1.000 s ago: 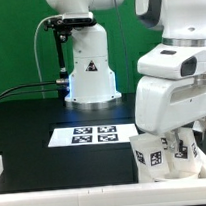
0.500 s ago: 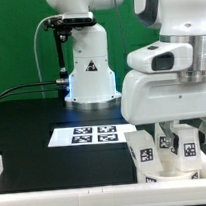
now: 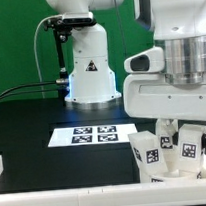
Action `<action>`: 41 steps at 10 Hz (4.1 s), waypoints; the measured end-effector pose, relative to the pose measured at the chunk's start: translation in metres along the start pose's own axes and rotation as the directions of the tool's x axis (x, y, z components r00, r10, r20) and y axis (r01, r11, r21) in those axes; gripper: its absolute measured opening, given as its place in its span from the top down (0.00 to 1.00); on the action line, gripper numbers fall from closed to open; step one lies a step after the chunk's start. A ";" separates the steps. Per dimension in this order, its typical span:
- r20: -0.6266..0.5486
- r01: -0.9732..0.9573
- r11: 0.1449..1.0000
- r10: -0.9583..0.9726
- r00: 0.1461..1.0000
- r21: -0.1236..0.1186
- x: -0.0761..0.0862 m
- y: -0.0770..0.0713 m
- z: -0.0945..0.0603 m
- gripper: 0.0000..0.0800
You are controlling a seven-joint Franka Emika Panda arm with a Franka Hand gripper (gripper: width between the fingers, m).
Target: Assemble stool
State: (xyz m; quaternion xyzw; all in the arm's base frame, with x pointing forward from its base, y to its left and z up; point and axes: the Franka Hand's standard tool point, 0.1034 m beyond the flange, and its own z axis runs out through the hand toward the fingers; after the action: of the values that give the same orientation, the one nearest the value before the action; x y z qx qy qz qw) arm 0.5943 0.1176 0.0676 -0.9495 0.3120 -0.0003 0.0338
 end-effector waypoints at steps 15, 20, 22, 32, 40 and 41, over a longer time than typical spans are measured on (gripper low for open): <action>0.017 -0.244 0.963 0.243 0.970 0.113 0.003 -0.006 -0.024 0.19; -0.018 0.206 0.974 -0.206 0.978 0.091 0.002 -0.007 -0.025 0.19; 0.009 0.507 0.857 -0.509 0.860 0.094 -0.004 -0.008 -0.025 0.19; 0.021 0.999 0.038 -0.999 0.038 -0.012 -0.011 -0.007 -0.023 0.19; 0.186 0.897 -0.438 -0.888 -0.421 -0.062 -0.011 -0.011 0.007 0.33; 0.182 0.913 -0.401 -0.905 -0.384 -0.068 -0.011 -0.011 0.007 0.33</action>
Offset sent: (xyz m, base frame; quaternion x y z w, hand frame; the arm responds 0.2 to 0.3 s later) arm 0.0123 0.0014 0.0120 0.0773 0.0077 0.4430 0.8932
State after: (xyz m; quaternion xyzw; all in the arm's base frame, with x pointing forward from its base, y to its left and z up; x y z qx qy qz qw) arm 0.5918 0.1332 0.0617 -0.7817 -0.6198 0.0223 -0.0653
